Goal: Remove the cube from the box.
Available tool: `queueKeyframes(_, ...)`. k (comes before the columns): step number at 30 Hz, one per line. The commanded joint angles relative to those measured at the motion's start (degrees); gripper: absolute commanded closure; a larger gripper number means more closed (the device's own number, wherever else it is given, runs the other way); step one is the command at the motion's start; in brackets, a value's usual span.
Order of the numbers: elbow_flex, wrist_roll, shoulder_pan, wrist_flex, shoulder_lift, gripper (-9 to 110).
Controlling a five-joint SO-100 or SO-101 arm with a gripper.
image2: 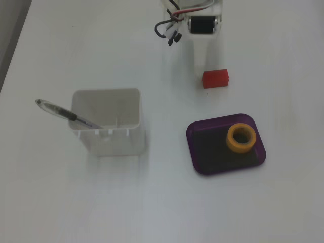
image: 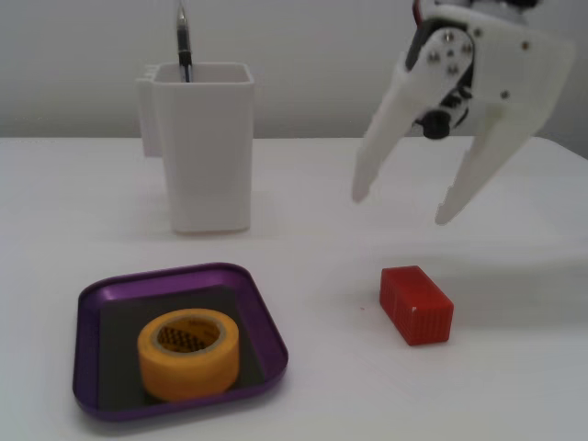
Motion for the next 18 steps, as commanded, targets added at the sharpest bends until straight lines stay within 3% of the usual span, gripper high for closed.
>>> queueKeyframes(1, -2.11, -6.50, 3.60, 1.67, 8.53, 81)
queueKeyframes(8, 13.80, -12.66, 8.00, 1.23, 29.79, 81)
queueKeyframes(18, 45.70, -11.95, 8.61, -1.23, 68.55, 81)
